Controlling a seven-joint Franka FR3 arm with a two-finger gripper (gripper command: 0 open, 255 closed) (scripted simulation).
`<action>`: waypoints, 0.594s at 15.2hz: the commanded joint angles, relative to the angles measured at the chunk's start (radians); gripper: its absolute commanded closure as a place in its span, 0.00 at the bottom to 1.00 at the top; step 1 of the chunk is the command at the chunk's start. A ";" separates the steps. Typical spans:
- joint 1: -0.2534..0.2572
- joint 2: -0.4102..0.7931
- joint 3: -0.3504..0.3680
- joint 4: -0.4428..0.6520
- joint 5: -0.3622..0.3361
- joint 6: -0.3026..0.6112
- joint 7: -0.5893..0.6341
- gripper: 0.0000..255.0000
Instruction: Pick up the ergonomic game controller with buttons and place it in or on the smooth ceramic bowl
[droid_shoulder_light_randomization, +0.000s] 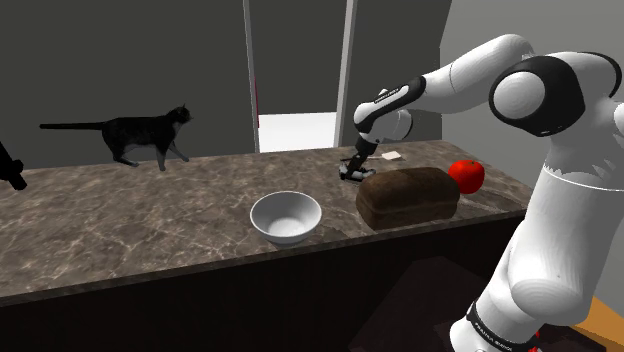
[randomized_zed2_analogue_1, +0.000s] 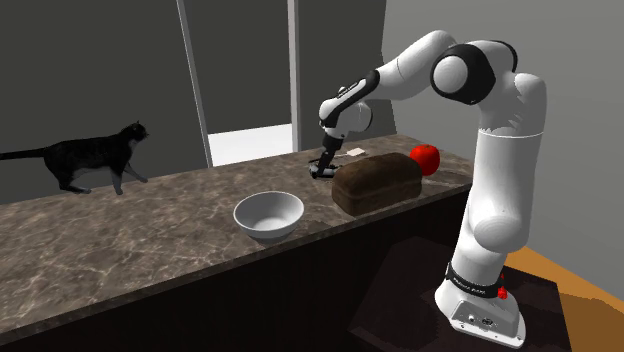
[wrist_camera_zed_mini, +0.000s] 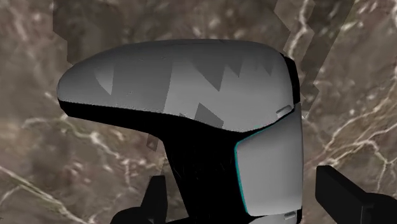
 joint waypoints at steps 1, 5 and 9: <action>0.000 0.009 0.002 0.000 0.008 0.008 -0.005 0.00; 0.000 0.009 0.002 0.000 0.009 0.008 -0.005 0.00; 0.000 0.009 0.002 0.000 0.008 0.008 -0.005 1.00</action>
